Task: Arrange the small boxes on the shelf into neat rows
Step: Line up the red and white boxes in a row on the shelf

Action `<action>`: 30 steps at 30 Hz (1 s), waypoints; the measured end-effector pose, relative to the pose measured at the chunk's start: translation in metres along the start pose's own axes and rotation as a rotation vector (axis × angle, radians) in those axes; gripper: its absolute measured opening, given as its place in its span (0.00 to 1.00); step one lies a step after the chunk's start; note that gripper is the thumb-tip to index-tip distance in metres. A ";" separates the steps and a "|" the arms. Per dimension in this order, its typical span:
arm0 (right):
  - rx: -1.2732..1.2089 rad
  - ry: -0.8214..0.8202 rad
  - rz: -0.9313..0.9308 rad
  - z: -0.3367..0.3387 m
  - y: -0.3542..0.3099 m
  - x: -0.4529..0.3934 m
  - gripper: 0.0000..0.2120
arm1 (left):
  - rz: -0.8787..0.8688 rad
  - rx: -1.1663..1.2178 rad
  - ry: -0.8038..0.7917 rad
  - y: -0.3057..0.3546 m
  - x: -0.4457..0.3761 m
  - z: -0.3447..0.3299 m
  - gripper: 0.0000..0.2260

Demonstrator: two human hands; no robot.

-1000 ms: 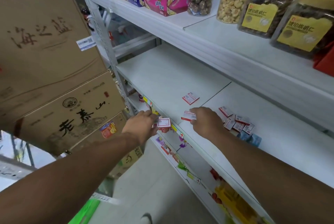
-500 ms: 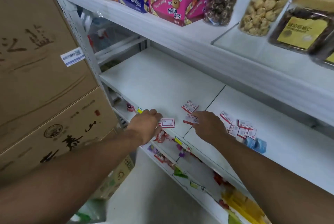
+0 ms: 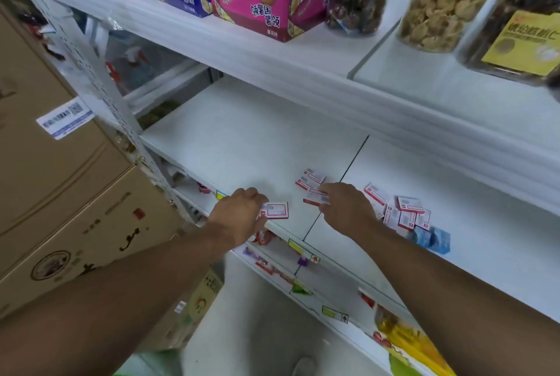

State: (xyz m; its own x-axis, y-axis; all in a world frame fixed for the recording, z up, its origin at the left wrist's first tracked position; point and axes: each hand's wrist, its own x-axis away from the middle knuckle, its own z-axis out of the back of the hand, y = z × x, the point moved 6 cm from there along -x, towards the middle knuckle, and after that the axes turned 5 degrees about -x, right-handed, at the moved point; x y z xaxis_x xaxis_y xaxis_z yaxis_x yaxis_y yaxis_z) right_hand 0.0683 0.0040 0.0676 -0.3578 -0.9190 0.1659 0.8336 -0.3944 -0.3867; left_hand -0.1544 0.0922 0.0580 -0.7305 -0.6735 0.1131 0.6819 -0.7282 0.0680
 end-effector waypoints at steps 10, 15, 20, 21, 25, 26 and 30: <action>-0.009 -0.028 -0.007 -0.008 0.022 -0.030 0.19 | -0.014 -0.012 -0.036 0.001 -0.033 -0.012 0.19; 0.000 -0.015 -0.062 -0.011 0.031 -0.034 0.18 | -0.077 0.012 -0.035 0.001 -0.063 -0.017 0.20; -0.016 0.027 -0.183 -0.017 0.038 -0.030 0.14 | -0.189 0.031 -0.020 0.000 -0.092 -0.030 0.19; -0.027 0.037 -0.207 -0.019 0.039 -0.027 0.14 | -0.213 0.035 -0.016 -0.001 -0.097 -0.032 0.19; -0.035 0.069 -0.286 -0.029 0.040 -0.017 0.13 | -0.302 0.047 -0.003 -0.006 -0.119 -0.039 0.20; -0.036 0.076 -0.304 -0.032 0.040 -0.015 0.13 | -0.320 0.050 -0.004 -0.007 -0.124 -0.040 0.21; -0.088 0.118 -0.367 -0.043 0.040 -0.001 0.12 | -0.383 0.039 -0.020 -0.003 -0.140 -0.049 0.22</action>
State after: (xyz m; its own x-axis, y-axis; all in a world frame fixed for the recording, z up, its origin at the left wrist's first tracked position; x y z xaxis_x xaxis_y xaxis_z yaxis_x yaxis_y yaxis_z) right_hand 0.0838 -0.0106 0.0130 -0.6751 -0.7088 0.2044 0.6040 -0.6902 -0.3985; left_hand -0.0564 0.1824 -0.0067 -0.9320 -0.3508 0.0911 0.3610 -0.9210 0.1465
